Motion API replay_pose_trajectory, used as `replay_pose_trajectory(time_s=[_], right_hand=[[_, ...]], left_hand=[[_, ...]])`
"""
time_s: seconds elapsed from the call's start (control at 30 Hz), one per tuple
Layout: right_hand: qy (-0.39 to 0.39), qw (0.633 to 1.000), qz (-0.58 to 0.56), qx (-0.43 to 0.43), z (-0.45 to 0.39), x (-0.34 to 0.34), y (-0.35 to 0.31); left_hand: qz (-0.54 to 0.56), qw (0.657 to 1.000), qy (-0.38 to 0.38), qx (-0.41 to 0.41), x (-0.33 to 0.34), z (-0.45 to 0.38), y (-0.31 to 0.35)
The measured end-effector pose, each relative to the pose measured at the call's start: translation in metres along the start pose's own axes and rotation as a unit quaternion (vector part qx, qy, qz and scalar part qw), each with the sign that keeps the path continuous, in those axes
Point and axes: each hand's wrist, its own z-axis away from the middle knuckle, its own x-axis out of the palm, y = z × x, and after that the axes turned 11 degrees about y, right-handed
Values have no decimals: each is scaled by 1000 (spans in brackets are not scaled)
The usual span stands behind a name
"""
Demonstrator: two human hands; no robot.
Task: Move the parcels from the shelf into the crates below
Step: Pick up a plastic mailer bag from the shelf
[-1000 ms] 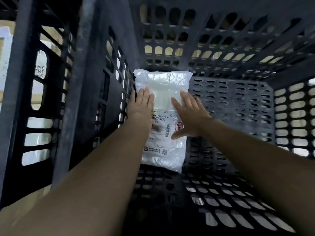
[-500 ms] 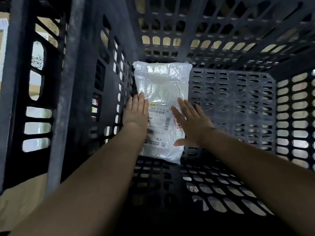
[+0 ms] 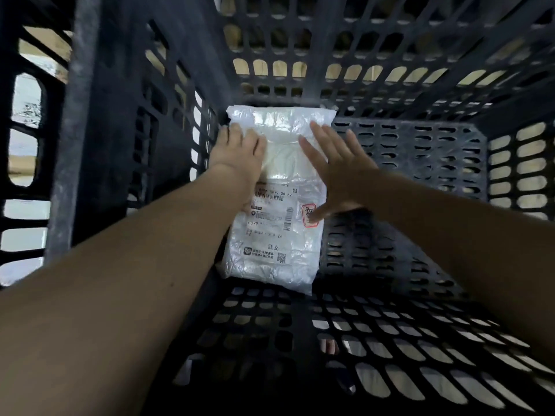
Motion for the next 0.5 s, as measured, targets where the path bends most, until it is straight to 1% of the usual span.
replay_pose_trajectory(time_s=[0.13,0.2,0.3,0.37,0.5], right_hand=[[-40,999,-21,2,-16,3,2],[-45,999,-28,4,-18,3,1],[-23,1000,1,6,-12,4,1],[0,1000,25,8,-3,4,-3],[31,999,3,26,20,10,-15]], left_hand=[[-38,999,-14,24,11,-8,-3],[-43,999,-12,31,11,-9,-5],[-46,999,-16,21,10,-3,-3],[-52,998,-34,15,11,4,0],[-61,995,-72,15,15,18,3]])
